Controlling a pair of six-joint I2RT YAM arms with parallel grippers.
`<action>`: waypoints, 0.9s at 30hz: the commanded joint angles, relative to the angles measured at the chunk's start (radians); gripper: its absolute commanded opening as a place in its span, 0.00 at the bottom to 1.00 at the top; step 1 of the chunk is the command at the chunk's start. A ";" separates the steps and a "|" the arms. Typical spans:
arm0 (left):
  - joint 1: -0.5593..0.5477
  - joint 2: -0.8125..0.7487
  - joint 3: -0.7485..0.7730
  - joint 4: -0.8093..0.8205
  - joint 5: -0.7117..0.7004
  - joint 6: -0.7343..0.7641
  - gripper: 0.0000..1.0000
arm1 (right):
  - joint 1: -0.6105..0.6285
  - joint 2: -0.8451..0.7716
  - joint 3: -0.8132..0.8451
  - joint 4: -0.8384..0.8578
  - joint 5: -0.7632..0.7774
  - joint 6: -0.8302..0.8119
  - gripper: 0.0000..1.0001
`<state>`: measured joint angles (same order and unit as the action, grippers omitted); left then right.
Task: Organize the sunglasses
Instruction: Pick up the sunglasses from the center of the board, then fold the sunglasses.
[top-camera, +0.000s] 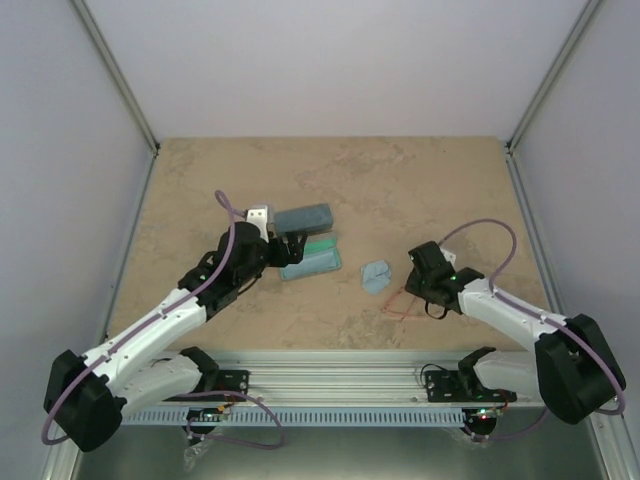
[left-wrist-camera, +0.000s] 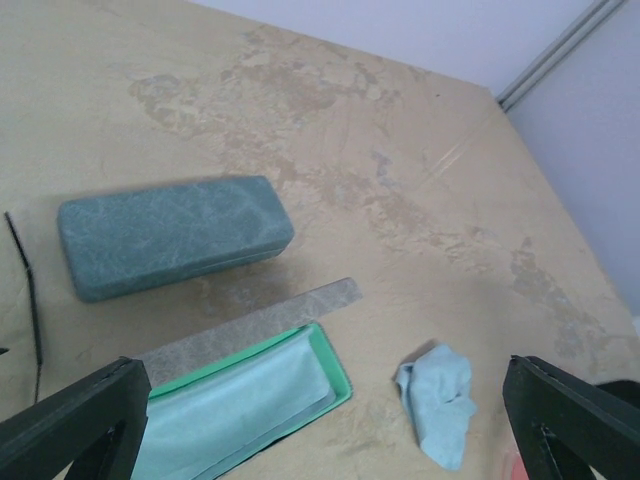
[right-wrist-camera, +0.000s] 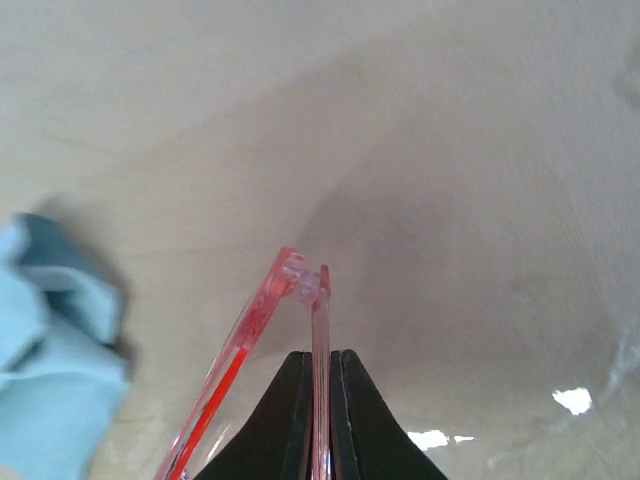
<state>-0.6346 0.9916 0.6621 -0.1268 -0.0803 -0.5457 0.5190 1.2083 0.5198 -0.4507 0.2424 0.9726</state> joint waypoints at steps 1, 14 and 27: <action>0.004 -0.038 -0.001 0.067 0.071 0.022 0.99 | -0.005 -0.035 0.115 0.059 0.013 -0.164 0.01; 0.004 -0.078 0.056 0.292 0.552 0.047 0.99 | 0.032 -0.032 0.409 0.486 -0.501 -0.540 0.01; 0.004 0.002 0.106 0.493 0.751 -0.115 0.79 | 0.102 -0.039 0.466 0.718 -0.919 -0.550 0.00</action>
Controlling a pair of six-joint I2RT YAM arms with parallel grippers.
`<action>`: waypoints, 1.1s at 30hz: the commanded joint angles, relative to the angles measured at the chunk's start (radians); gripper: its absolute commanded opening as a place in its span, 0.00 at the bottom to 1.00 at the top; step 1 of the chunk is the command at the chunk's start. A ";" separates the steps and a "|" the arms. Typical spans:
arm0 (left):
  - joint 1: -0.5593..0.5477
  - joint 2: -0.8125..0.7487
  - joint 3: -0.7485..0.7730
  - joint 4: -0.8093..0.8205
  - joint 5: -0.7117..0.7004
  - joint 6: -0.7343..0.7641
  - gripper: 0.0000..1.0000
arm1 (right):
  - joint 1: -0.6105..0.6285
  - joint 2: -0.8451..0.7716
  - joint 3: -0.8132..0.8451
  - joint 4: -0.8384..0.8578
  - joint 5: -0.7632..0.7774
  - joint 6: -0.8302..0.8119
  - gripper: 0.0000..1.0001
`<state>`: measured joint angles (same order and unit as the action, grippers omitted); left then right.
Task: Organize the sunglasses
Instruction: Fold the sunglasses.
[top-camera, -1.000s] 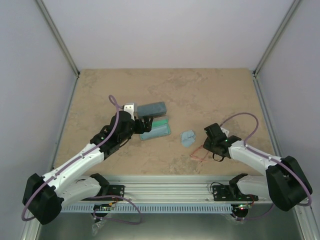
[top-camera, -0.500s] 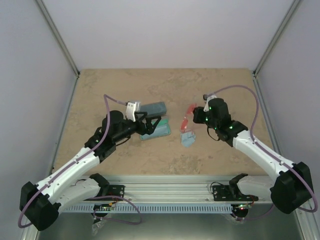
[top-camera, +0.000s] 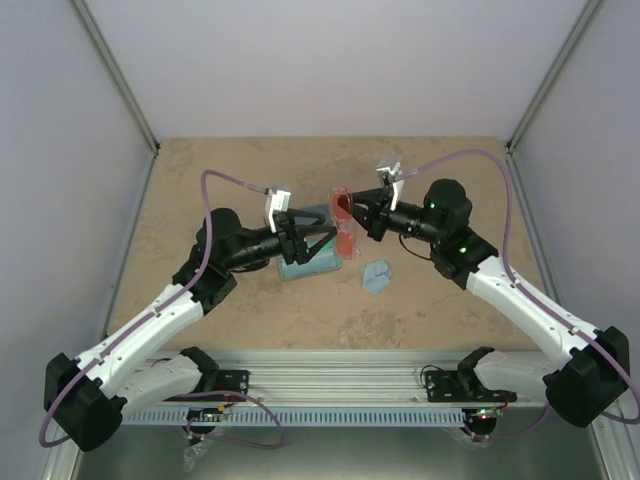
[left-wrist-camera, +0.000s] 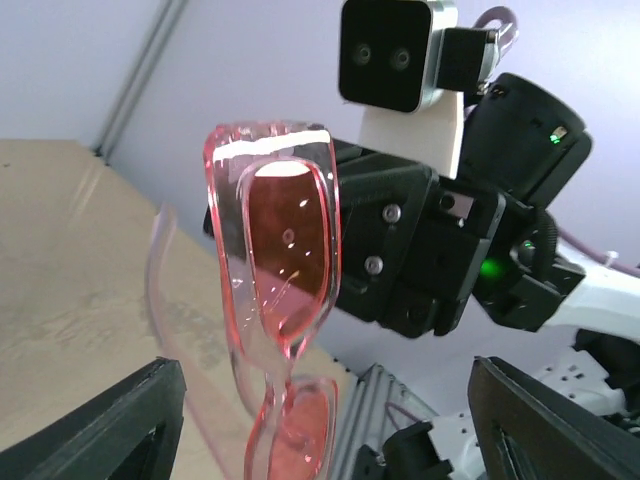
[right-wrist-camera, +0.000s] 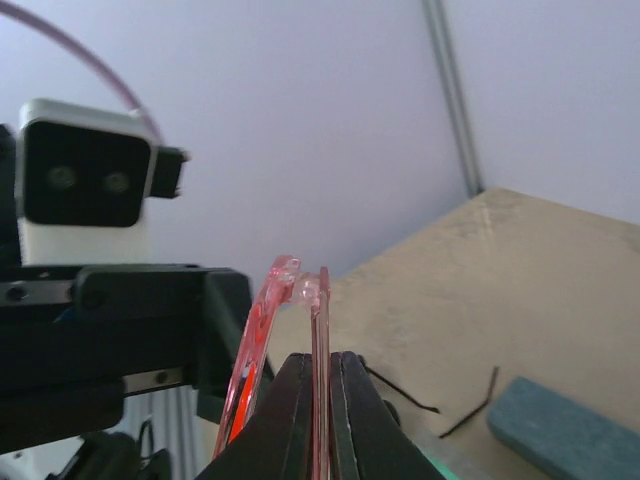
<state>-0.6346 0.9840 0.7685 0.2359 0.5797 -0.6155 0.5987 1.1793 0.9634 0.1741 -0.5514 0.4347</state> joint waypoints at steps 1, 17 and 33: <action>0.004 0.012 0.000 0.123 0.076 -0.040 0.77 | 0.031 -0.010 0.023 0.099 -0.130 -0.009 0.01; 0.004 0.018 -0.046 0.205 0.209 0.000 0.35 | 0.073 -0.026 0.031 0.145 -0.177 0.015 0.01; 0.004 0.004 -0.067 0.269 0.269 -0.005 0.22 | 0.073 -0.019 0.029 0.163 -0.217 0.010 0.01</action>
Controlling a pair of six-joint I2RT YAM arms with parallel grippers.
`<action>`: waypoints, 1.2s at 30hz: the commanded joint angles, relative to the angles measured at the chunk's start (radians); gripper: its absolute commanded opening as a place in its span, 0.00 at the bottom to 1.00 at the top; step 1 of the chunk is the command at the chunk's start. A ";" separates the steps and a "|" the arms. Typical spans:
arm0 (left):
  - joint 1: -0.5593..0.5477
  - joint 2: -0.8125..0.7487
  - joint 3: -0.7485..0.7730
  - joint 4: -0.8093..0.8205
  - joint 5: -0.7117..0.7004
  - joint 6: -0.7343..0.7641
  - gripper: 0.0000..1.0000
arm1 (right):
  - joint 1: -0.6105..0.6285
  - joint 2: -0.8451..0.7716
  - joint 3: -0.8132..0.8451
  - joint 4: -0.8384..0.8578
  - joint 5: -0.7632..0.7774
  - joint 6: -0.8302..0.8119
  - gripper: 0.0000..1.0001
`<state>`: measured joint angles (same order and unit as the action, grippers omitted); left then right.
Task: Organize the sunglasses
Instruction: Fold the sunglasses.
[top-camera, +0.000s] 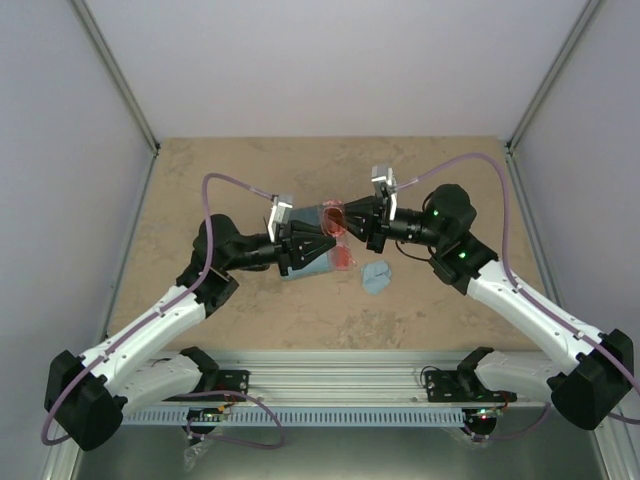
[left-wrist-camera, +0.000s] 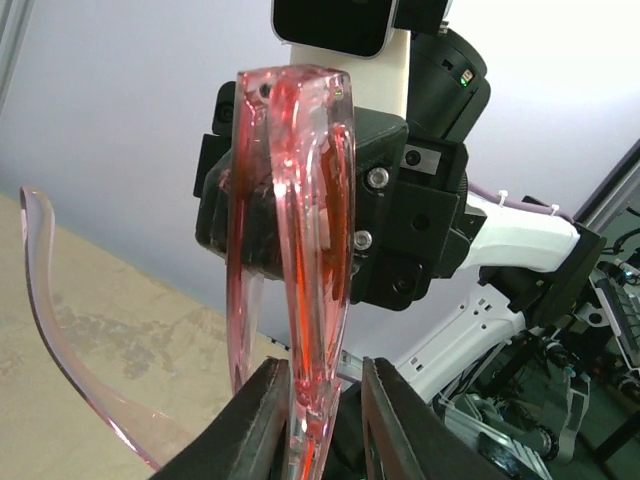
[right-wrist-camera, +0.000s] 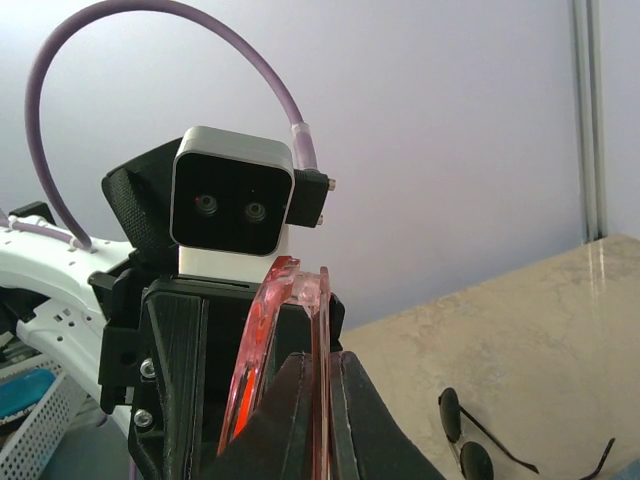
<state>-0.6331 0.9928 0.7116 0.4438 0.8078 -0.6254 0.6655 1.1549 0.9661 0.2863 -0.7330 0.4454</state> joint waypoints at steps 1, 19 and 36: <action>0.003 -0.001 -0.012 0.064 0.043 0.002 0.21 | 0.006 0.009 0.026 0.056 -0.037 0.003 0.01; 0.003 0.008 -0.008 0.151 0.081 0.014 0.00 | 0.009 0.012 0.015 0.003 -0.074 -0.060 0.09; 0.003 -0.071 0.129 -0.052 0.096 0.433 0.00 | 0.009 -0.246 -0.018 -0.107 0.077 -0.070 0.42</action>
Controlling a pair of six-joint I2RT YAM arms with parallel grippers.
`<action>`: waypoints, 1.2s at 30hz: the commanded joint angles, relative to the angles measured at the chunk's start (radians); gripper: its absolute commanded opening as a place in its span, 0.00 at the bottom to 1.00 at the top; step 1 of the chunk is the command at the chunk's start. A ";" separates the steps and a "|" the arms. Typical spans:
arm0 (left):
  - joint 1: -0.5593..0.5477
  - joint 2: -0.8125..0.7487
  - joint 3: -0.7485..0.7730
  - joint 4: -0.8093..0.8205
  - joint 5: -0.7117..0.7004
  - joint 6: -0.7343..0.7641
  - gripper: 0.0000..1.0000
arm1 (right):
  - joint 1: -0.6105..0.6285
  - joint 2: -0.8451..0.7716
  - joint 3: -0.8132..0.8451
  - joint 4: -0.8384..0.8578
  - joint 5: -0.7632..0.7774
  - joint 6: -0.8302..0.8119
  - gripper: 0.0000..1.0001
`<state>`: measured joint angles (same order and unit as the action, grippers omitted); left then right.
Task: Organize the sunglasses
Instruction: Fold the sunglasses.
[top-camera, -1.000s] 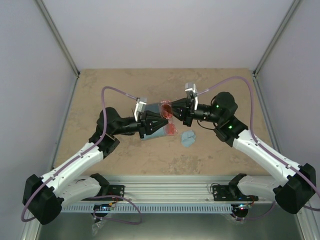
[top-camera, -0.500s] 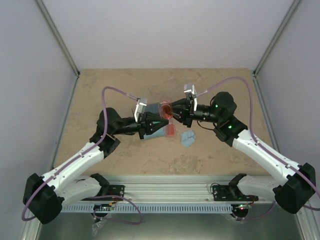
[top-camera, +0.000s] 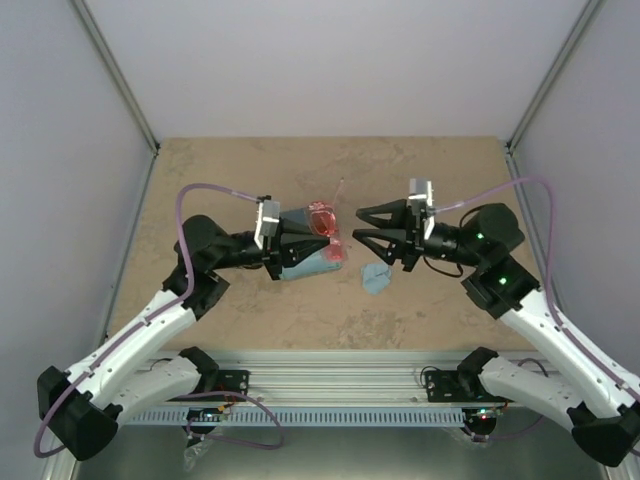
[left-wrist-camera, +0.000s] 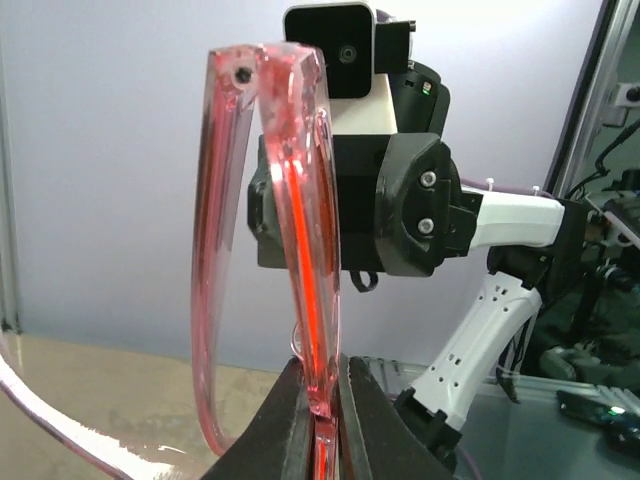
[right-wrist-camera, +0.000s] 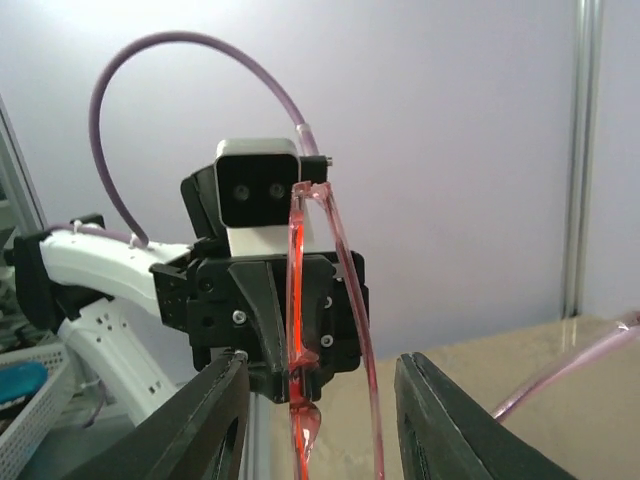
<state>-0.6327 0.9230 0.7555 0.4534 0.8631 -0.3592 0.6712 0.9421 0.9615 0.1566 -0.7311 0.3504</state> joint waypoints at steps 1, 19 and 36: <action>0.002 0.008 0.102 -0.069 0.070 0.189 0.00 | 0.006 -0.019 0.009 0.018 0.088 0.035 0.41; 0.002 0.053 0.215 -0.262 0.053 0.435 0.00 | 0.072 0.069 0.130 -0.165 0.098 -0.085 0.39; 0.002 0.009 0.203 -0.282 0.048 0.453 0.00 | 0.072 0.149 0.134 -0.321 0.581 0.070 0.40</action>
<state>-0.6346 0.9478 0.9417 0.1688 0.9138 0.0601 0.7391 1.0409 1.0508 -0.1135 -0.1886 0.3901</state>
